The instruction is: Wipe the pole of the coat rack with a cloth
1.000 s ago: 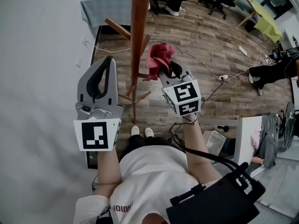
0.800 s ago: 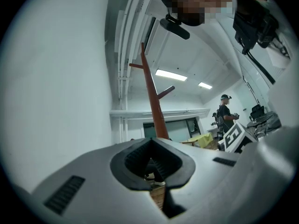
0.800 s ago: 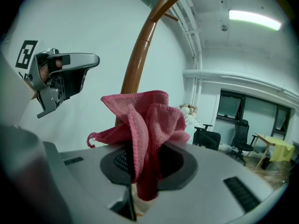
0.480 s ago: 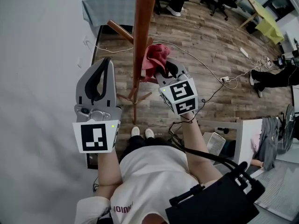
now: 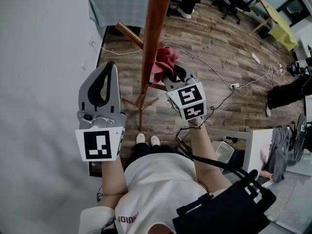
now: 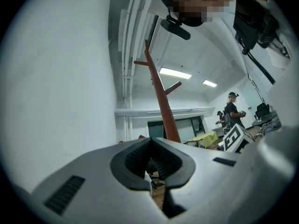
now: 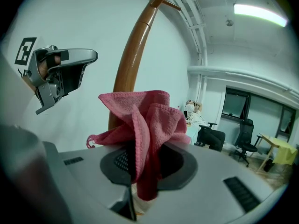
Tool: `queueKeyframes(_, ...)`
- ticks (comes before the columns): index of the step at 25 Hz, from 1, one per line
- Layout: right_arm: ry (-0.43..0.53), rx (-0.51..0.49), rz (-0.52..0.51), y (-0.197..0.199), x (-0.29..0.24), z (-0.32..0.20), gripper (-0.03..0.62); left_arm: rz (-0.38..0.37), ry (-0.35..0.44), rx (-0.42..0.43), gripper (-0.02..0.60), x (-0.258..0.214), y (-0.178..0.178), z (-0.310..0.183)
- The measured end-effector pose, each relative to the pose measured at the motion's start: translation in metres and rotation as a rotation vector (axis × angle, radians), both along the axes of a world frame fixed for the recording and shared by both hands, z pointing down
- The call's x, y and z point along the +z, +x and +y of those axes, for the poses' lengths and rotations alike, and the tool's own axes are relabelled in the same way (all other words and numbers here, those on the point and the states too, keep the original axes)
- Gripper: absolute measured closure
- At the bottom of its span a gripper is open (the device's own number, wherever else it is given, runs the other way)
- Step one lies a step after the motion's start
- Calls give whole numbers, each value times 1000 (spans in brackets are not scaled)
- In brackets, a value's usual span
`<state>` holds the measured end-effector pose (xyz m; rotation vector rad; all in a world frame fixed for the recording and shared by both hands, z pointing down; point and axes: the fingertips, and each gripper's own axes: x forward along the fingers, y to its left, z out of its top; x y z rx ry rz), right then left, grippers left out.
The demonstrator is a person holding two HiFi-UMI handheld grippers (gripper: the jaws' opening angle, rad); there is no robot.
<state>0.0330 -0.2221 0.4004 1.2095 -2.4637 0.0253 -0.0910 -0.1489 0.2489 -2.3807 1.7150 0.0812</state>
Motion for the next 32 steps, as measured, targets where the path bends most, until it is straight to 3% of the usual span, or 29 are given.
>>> queueKeyframes(32, 15, 66, 12, 13, 3, -30, 500, 20, -12, -26, 569, 12, -14, -11)
